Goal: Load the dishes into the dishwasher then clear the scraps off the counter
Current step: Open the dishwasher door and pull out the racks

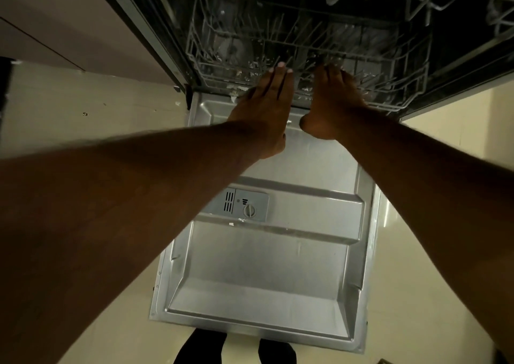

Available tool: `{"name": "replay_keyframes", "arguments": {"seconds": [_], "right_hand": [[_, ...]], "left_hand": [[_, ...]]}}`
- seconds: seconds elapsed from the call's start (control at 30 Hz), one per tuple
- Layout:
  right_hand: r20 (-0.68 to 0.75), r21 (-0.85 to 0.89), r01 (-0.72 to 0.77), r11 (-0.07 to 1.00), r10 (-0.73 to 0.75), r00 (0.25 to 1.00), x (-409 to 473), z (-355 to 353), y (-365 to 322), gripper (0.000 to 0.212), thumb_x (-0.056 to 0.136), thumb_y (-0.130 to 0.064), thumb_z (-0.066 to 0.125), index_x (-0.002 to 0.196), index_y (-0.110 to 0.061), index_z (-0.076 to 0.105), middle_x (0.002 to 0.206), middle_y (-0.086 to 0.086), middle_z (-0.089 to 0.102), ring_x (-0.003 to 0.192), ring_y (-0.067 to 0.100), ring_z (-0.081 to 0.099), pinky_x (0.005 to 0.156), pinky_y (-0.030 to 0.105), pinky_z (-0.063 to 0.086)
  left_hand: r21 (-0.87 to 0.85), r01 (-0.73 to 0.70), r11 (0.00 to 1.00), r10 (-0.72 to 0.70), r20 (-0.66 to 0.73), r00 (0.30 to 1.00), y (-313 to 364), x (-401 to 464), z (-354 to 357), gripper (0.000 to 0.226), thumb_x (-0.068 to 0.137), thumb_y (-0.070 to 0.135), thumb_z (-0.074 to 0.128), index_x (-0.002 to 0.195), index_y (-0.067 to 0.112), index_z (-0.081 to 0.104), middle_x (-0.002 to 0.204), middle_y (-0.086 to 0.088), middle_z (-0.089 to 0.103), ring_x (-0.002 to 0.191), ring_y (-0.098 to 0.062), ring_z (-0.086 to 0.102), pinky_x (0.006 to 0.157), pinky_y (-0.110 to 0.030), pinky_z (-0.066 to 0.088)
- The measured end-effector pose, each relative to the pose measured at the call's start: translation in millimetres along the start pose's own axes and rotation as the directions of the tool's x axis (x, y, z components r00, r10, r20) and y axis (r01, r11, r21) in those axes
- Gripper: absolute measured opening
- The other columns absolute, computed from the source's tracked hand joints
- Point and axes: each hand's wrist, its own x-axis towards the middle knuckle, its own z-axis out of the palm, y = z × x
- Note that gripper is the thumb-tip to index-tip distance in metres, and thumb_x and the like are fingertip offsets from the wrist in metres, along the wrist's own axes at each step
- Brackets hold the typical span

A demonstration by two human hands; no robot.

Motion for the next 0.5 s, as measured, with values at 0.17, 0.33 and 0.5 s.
{"name": "replay_keyframes", "arguments": {"seconds": [0.17,0.33,0.5], "right_hand": [[0.023,-0.059,0.035,0.998,-0.034,0.999,-29.1,16.9,-2.3,0.121,0.082,-0.041,0.080,0.165,-0.004,0.000,0.172,0.020,0.007,0.158,0.041,0.009,0.129,0.050,0.014],[0.035,-0.038,0.043,0.998,-0.041,0.999,-67.8,53.4,-8.1,0.127,0.079,-0.045,0.081,0.164,-0.001,-0.003,0.172,0.021,0.003,0.160,0.039,0.003,0.131,0.049,0.011],[0.068,0.022,0.023,1.000,-0.024,0.997,-106.8,72.9,-15.9,0.127,0.079,-0.047,0.082,0.165,-0.004,-0.001,0.173,0.018,0.005,0.160,0.038,0.003,0.131,0.048,0.012]], "left_hand": [[0.062,-0.033,0.998,0.031,0.032,0.999,8.4,-4.1,9.2,0.115,0.093,0.024,0.072,0.163,0.011,-0.018,0.172,-0.010,-0.023,0.160,-0.026,-0.016,0.129,-0.043,0.002],[0.092,-0.004,0.996,-0.004,0.086,0.996,23.2,-38.0,31.1,0.111,0.091,0.023,0.072,0.165,0.007,-0.009,0.174,-0.014,-0.012,0.161,-0.030,-0.010,0.131,-0.044,0.008],[0.095,0.019,0.995,-0.029,0.114,0.993,31.5,-77.3,50.4,0.112,0.093,0.027,0.072,0.164,0.009,-0.012,0.173,-0.013,-0.014,0.161,-0.031,-0.010,0.131,-0.045,0.011]]}}
